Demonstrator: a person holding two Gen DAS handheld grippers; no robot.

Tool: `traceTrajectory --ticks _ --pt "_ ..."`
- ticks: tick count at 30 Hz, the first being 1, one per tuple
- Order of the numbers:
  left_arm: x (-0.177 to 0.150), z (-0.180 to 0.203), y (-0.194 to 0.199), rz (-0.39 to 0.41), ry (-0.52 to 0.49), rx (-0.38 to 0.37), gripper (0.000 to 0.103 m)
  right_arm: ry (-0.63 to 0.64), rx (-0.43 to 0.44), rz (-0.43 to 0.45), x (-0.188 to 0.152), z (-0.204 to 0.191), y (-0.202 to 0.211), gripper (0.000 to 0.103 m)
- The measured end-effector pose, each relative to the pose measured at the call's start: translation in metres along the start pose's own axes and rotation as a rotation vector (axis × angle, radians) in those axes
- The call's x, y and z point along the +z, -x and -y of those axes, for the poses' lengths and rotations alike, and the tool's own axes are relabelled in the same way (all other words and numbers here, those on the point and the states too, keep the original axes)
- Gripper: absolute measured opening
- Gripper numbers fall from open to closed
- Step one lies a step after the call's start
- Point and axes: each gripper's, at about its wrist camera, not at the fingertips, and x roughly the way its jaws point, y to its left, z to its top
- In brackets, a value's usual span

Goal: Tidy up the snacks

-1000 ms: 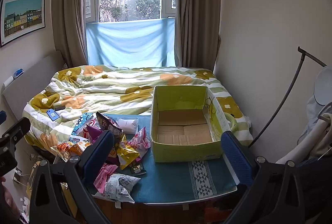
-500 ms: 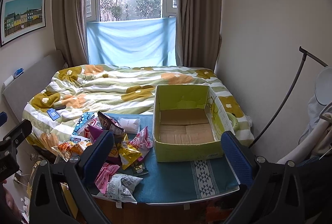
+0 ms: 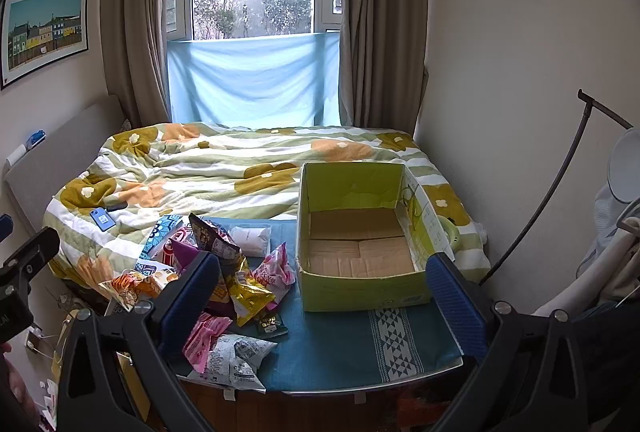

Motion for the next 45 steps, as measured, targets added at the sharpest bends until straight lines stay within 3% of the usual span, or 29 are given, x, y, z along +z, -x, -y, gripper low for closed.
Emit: traceTrajectory --ticks 45 --pt "-0.0011 -0.0034 0.0091 -0.013 0.008 0.005 0.102 0.0 0.013 -0.005 0.0005 -0.0088 0.0025 0.103"
